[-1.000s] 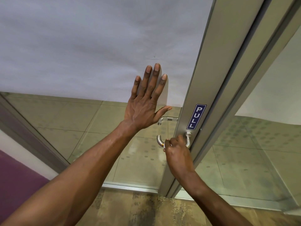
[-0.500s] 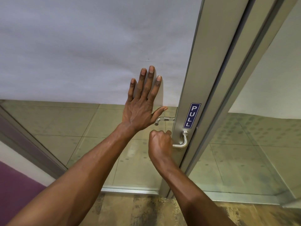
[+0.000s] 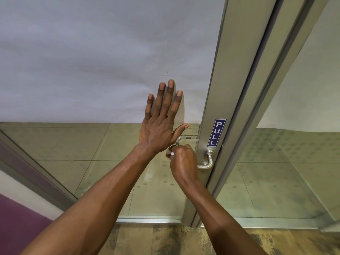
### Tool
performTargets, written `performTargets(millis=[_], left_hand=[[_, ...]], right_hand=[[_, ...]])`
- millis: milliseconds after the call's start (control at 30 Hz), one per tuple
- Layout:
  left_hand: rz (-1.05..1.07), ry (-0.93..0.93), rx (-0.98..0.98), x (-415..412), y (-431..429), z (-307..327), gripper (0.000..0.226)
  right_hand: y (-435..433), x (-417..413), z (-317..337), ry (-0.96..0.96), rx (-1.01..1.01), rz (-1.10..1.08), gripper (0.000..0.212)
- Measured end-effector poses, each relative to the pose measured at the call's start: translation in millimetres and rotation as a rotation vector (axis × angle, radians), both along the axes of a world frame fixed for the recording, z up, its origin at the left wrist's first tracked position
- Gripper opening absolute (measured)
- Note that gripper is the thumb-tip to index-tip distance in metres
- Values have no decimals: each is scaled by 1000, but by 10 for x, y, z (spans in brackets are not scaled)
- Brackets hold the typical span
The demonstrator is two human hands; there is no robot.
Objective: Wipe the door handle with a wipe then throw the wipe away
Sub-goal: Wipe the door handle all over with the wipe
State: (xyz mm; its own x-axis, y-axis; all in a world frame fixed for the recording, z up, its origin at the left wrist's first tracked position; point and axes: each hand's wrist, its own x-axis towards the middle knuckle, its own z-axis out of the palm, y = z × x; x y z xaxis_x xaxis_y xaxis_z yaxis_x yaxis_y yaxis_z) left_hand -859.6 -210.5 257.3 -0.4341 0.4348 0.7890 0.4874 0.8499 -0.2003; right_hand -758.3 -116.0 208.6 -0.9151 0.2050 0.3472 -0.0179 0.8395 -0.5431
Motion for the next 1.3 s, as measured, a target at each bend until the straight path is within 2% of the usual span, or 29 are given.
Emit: performTargets(millis=[67,167,267,333,433,533,600,733,867,1000,1200,1300], left_hand=[[-19,-29,2,60,-20,33,104],[-59,-87,15,181,-81,115,105],[-129,-170,69,359,-134,184,101],[-226,-249,187,528,-148,151,86],[-257,-338,435,843,-146,11,48],[-255,-496,629,1158,-117,-171,26],[-245,-722,748,1331,-86,-251,23],[-156,-1309,1079,1540,7,-392,41],[-206,-1687,1313,1591,49,-484,55],[-210,-1800,1315,1629,59,-531,25],[-140,-1832,1367,1597,121,-566,14],[-122,-1855,1400,1572,156,-562,24]], right_hand=[[71,87,-6,-16,-272,17,15],[169,276,14,-48,-695,30,2],[219,471,46,-66,-919,13,3],[252,575,68,-69,-1020,-29,3],[288,699,97,-80,-1134,-84,9],[326,796,84,-81,-1201,-115,22],[348,841,56,-77,-1207,-156,25],[371,906,3,-72,-1222,-198,16],[381,969,-67,-103,-1242,-220,25],[434,1022,-152,-99,-1212,-323,53],[533,1085,-178,-106,-1209,-346,36],[604,1106,-204,-140,-1220,-359,40]])
